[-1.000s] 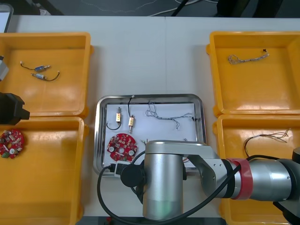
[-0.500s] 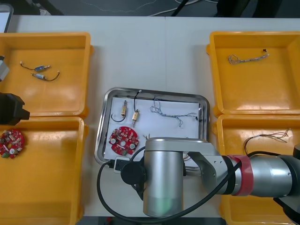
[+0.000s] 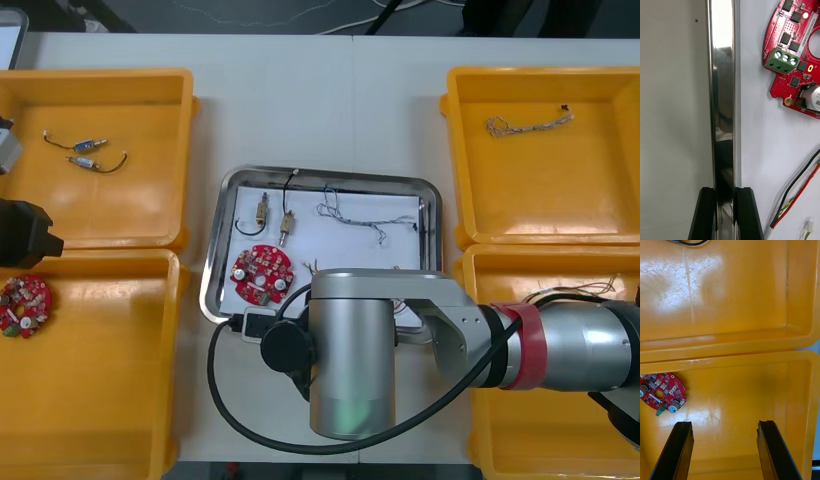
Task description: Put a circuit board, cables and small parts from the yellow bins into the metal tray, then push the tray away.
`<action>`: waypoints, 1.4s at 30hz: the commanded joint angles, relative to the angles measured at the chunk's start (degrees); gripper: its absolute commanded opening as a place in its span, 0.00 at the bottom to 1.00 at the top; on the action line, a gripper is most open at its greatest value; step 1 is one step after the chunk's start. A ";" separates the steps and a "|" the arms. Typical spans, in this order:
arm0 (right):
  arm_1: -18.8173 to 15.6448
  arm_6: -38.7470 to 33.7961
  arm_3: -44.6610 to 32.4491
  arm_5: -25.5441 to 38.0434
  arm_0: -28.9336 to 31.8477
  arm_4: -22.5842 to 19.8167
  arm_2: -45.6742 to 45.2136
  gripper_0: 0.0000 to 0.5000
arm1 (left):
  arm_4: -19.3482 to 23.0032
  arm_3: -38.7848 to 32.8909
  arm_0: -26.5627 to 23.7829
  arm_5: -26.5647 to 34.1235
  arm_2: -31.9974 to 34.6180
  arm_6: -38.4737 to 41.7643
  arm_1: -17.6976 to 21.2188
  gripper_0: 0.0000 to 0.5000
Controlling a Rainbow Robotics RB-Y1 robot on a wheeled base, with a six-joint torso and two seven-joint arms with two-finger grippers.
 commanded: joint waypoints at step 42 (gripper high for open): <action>-4.77 8.77 9.86 -12.91 -12.56 1.33 0.68 0.00 | 0.44 -0.67 0.96 0.43 1.65 -3.81 2.56 1.00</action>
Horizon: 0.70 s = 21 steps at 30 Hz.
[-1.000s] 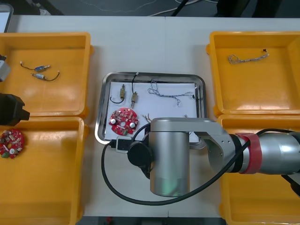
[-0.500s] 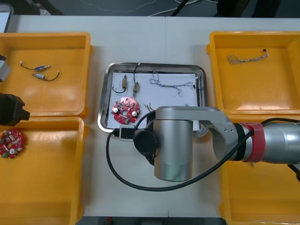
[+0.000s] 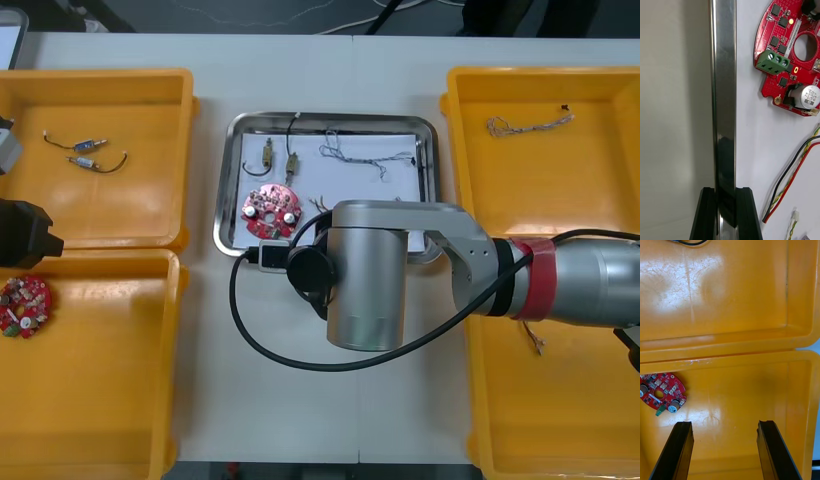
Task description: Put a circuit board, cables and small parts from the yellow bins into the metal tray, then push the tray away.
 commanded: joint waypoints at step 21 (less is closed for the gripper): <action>0.65 6.12 13.58 -16.58 -7.37 0.76 0.50 0.00 | 0.40 -0.67 0.96 0.43 1.65 -3.80 2.56 1.00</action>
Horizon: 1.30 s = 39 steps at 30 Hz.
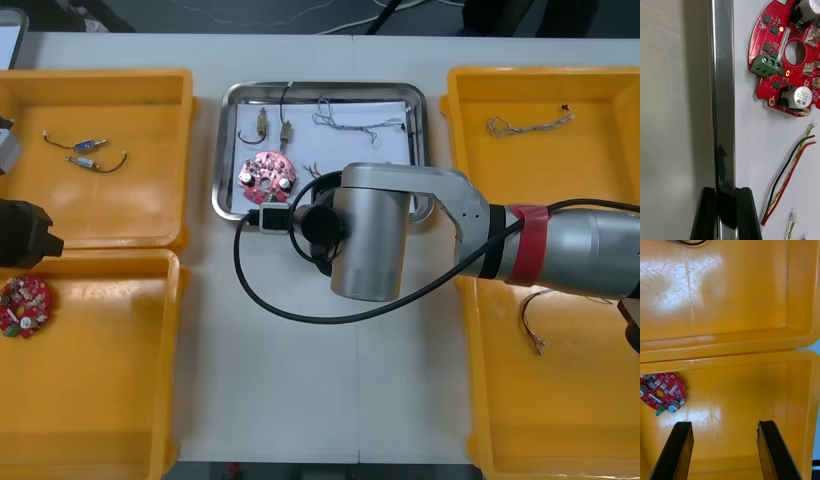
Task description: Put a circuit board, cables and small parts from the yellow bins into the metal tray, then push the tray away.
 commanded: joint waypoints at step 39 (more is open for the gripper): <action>0.60 7.14 12.54 -17.01 -8.27 3.51 0.40 0.00 | 0.40 -0.67 0.96 0.43 1.65 -3.80 2.55 1.00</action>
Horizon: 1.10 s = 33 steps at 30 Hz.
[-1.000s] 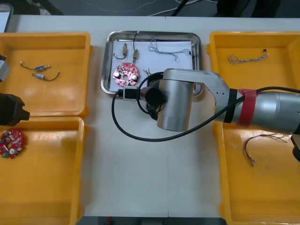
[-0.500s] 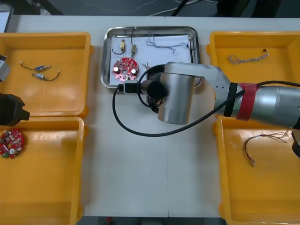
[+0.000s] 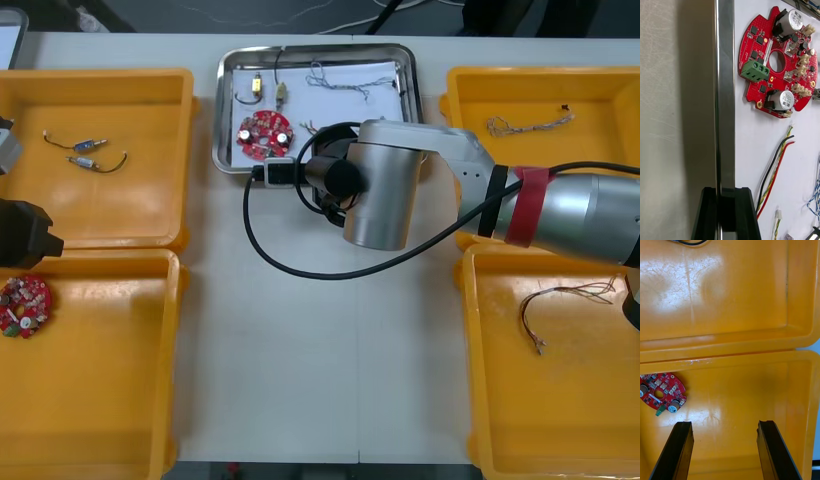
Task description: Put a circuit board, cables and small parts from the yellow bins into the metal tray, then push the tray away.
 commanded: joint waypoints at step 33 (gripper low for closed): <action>0.54 2.91 -1.07 0.87 -3.55 1.93 0.39 1.00 | 0.39 -0.67 0.96 0.43 1.65 -3.80 2.54 1.00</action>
